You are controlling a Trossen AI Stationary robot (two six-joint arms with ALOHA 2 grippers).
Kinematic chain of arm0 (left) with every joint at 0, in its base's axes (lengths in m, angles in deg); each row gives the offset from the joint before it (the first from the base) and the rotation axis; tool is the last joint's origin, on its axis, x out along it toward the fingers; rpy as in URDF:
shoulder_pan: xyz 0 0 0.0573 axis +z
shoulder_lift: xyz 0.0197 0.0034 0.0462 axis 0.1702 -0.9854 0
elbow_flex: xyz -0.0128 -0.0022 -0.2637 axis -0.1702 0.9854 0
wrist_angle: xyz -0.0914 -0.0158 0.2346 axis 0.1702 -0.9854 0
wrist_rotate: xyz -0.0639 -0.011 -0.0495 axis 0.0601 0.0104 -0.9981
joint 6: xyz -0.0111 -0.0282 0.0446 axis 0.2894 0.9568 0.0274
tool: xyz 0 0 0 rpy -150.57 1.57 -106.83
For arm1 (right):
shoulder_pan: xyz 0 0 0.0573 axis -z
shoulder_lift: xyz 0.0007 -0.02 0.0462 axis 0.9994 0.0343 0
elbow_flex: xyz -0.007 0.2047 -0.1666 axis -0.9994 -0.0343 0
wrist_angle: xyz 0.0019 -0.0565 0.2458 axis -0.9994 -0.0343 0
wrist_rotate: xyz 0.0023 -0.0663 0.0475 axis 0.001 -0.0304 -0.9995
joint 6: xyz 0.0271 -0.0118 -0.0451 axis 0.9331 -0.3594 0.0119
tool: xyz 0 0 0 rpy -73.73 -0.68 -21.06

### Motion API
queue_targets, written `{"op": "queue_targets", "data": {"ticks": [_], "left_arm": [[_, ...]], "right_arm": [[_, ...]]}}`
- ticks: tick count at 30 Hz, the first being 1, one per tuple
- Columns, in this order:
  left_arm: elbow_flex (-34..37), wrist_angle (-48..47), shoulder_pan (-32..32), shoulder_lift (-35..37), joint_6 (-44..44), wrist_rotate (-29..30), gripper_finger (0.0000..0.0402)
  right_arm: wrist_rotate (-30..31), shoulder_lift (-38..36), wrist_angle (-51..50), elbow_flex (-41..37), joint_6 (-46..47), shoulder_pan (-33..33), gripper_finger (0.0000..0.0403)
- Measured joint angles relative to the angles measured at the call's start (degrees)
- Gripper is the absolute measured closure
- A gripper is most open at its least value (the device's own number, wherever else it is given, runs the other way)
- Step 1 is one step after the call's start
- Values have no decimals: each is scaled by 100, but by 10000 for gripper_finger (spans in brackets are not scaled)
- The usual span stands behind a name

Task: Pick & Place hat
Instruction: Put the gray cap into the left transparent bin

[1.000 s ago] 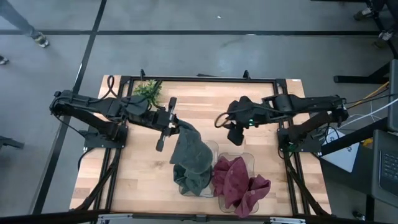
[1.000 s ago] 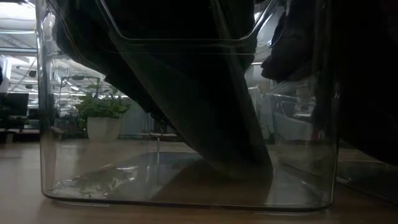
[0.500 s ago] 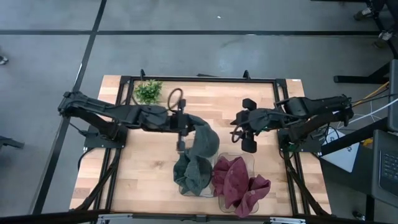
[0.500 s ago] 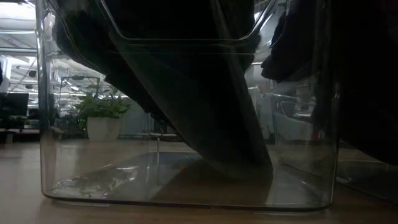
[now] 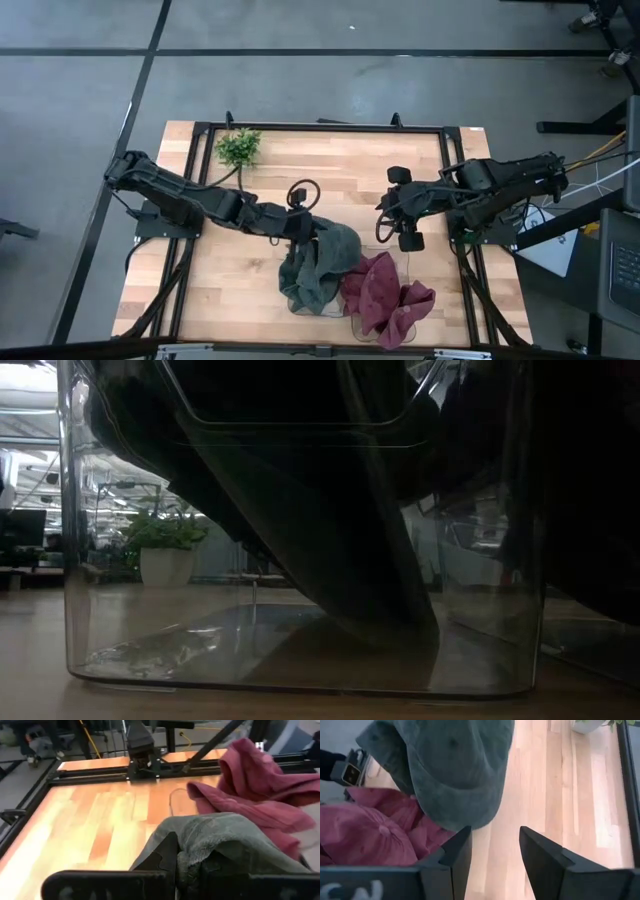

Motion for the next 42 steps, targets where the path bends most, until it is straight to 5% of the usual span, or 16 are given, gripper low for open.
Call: {"op": "queue_targets", "data": {"ticks": [9,16,32,42], "left_arm": [[-785,-1409,-515,296,-4,224,387],[-868,-1378,-639,156,115,-113,387],[-866,-616,187,-580,240,-2702,385],[-1259,100,310,-1254,299,-3043,384]], "right_arm": [[0,0,-14,-2,-341,0,240],[-1,0,-14,-2,-413,0,240],[0,0,-12,-7,-415,2,240],[0,0,-12,-7,-411,2,240]]}}
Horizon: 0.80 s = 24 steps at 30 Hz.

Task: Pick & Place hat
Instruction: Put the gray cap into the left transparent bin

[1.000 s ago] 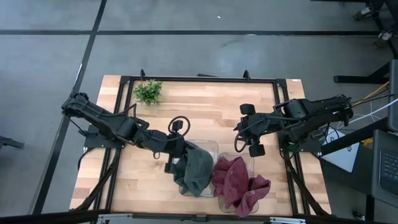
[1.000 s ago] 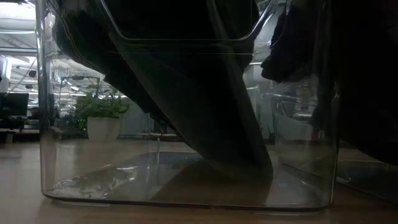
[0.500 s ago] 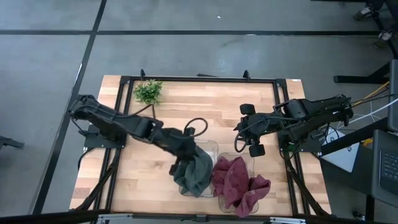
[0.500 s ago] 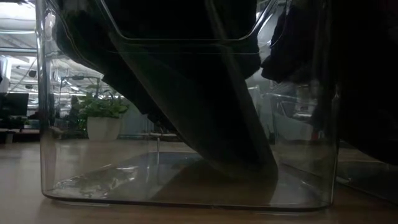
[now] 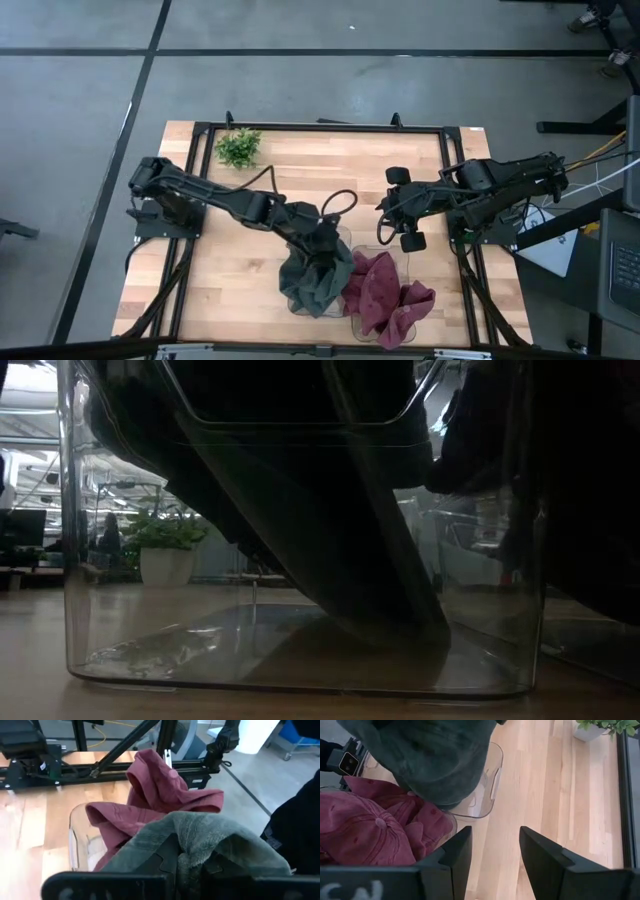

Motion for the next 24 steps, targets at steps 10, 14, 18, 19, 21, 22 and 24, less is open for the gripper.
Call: {"op": "queue_targets", "data": {"ticks": [10,14,18,19,21,22,24], "left_arm": [[-792,-647,53,-293,255,669,383],[-800,-762,103,-293,708,758,383],[-811,-703,65,-365,1055,696,387],[-809,-715,41,-391,1137,639,387],[-809,-574,-21,-510,1336,451,386],[-811,-485,-45,-564,1416,385,386],[-807,-525,-124,-664,1600,348,386]], "right_arm": [[4,0,-46,0,-17,0,240],[3,0,-50,0,-20,0,240],[7,0,-50,0,-47,0,240],[8,0,-50,0,-81,2,240],[13,0,-50,0,-137,2,240],[15,0,-50,0,-146,3,240],[15,2,-52,0,-163,7,240]]}}
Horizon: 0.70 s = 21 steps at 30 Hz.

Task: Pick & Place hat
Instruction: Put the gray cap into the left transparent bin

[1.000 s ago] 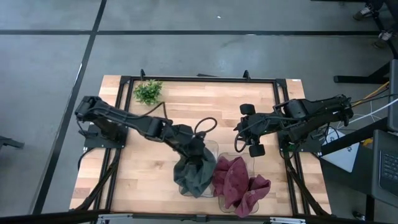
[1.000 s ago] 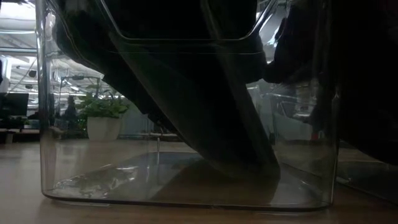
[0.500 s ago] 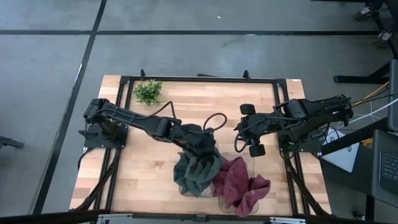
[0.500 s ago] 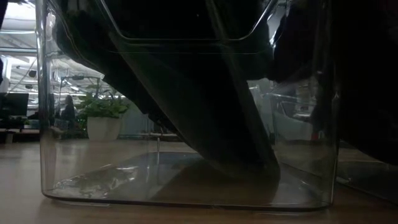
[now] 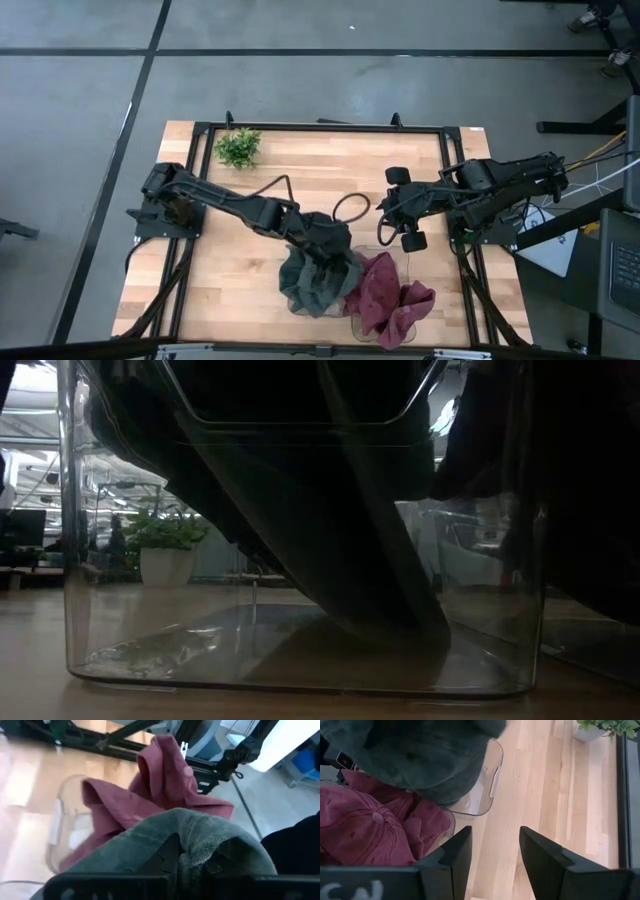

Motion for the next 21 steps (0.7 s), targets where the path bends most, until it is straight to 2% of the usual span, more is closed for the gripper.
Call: {"op": "queue_targets", "data": {"ticks": [7,13,21], "left_arm": [[2,11,-76,-168,547,91,387],[2,-54,-130,-174,643,267,387],[17,-651,-214,-321,1136,171,388]], "right_arm": [[-2,0,-14,0,-1,24,240],[-4,0,-13,0,10,24,240],[-13,0,-14,0,16,24,240]]}}
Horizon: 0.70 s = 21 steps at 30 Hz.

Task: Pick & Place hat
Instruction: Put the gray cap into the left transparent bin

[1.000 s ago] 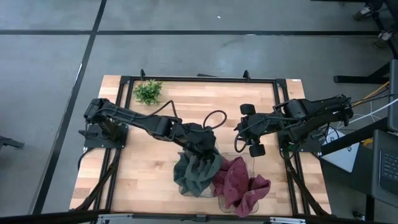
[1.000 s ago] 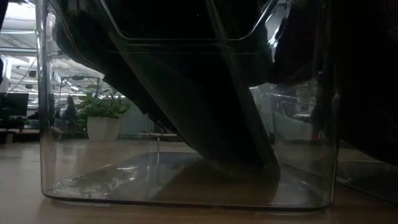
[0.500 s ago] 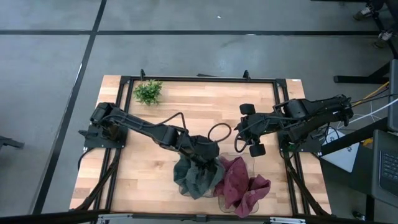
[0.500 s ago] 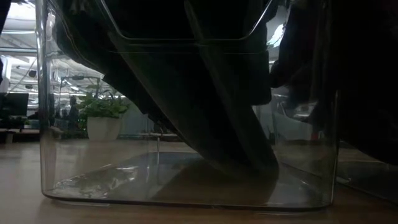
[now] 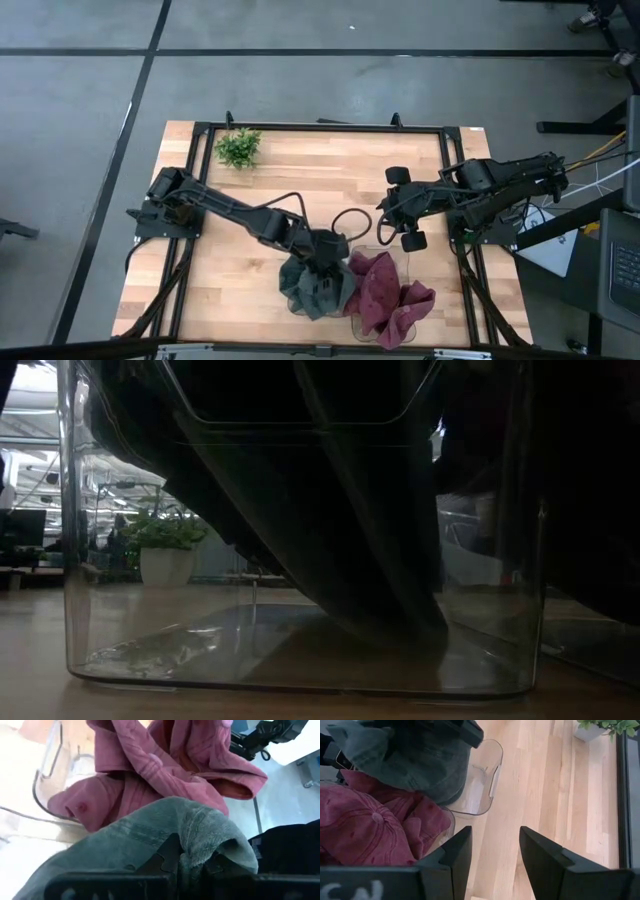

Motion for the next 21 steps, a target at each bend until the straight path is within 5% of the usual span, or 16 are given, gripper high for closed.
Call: {"op": "queue_targets", "data": {"ticks": [21], "left_arm": [[175,-804,-249,225,-223,132,373]], "right_arm": [[0,0,0,0,18,0,240]]}}
